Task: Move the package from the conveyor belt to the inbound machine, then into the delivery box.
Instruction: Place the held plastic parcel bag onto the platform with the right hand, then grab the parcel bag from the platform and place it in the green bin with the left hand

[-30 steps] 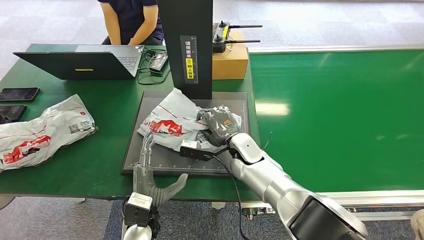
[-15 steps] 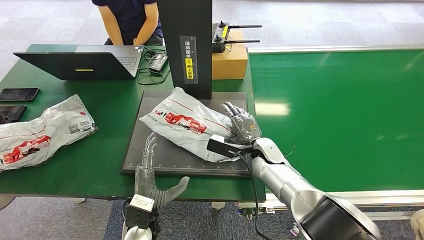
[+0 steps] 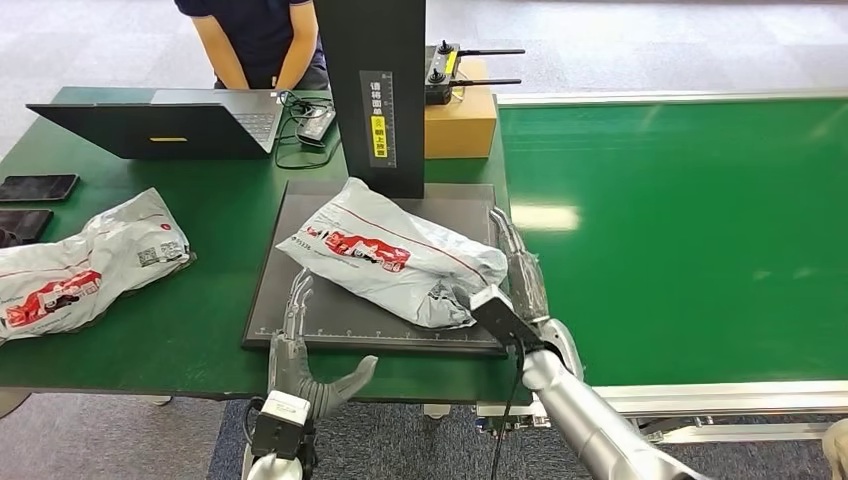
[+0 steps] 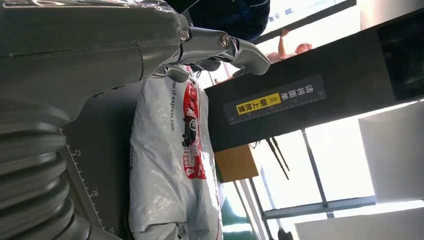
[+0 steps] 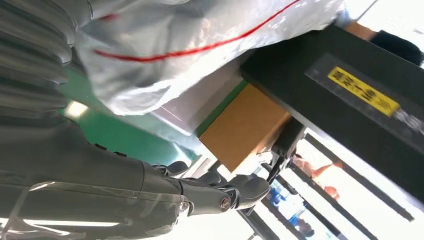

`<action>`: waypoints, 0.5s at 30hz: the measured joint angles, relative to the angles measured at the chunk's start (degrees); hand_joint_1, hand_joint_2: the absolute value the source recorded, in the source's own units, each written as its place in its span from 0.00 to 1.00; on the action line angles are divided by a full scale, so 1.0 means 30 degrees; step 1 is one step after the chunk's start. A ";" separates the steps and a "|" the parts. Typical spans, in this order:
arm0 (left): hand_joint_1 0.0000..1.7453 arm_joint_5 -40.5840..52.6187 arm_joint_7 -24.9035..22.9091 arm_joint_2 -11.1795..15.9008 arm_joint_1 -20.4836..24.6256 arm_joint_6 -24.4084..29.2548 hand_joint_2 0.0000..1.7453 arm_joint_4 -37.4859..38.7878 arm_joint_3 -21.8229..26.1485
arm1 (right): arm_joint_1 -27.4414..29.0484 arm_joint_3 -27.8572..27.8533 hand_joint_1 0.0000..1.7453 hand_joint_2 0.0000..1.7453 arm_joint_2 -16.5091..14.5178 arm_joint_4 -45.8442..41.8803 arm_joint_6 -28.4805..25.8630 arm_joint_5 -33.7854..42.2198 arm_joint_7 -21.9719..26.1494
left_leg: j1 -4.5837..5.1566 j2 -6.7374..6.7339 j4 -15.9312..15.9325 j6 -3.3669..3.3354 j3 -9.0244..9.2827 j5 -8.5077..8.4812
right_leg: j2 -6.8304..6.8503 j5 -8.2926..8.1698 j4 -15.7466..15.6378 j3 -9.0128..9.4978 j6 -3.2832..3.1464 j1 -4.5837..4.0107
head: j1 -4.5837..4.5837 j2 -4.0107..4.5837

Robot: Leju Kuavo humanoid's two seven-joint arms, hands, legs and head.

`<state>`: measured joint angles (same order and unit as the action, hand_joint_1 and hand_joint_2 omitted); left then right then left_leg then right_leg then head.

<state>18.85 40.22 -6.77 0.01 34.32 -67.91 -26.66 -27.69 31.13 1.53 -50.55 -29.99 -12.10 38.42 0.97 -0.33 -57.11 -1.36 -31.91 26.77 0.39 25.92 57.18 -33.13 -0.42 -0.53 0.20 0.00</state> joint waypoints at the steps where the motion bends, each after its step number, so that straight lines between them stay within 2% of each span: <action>1: 0.00 0.0033 0.0000 0.0035 -0.0029 0.0117 1.00 0.0000 0.0013 | 0.1026 -0.0279 0.00 1.00 0.0087 -0.1271 0.0272 0.0307 0.0191 | -0.0001 0.0000 0.0003 0.0004 -0.0001 0.0006 | 0.0000 0.0005 0.0000 -0.0002 -0.0003 -0.0001 | 0.0002 0.0000; 5: 0.00 0.0551 0.0000 0.0148 -0.0187 0.0241 1.00 0.0000 0.0207 | 0.4951 -0.0929 0.00 1.00 0.0124 -0.5951 0.1933 0.1053 0.0518 | -0.0002 0.0002 0.0013 0.0015 -0.0016 0.0016 | 0.0000 0.0022 -0.0001 -0.0019 -0.0020 -0.0003 | 0.0009 0.0000; 8: 0.00 0.1575 0.0000 0.0142 -0.0269 -0.0141 1.00 -0.0002 0.0694 | 0.7083 -0.1414 0.00 1.00 0.0022 -0.8453 0.3846 0.1269 0.0552 | -0.0005 0.0000 0.0019 0.0021 -0.0009 0.0019 | -0.0004 0.0027 -0.0001 -0.0017 -0.0028 -0.0008 | 0.0005 0.0000; 15: 0.00 0.4022 0.0000 -0.0051 -0.0319 -0.1234 1.00 -0.0022 0.2363 | 1.0092 -0.3046 0.00 1.00 -0.0650 -1.1740 0.7445 0.2404 0.0556 | -0.0005 -0.0008 0.0020 0.0021 0.0015 0.0013 | -0.0006 0.0023 0.0000 0.0001 -0.0027 -0.0006 | 0.0005 0.0000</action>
<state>30.92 40.22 -6.92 -0.94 30.62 -67.97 -19.57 2.59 21.99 -0.42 -85.78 -7.66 -4.89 40.09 0.96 -0.35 -57.05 -1.30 -31.87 26.80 0.37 25.99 57.18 -33.12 -0.50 -0.55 0.21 0.00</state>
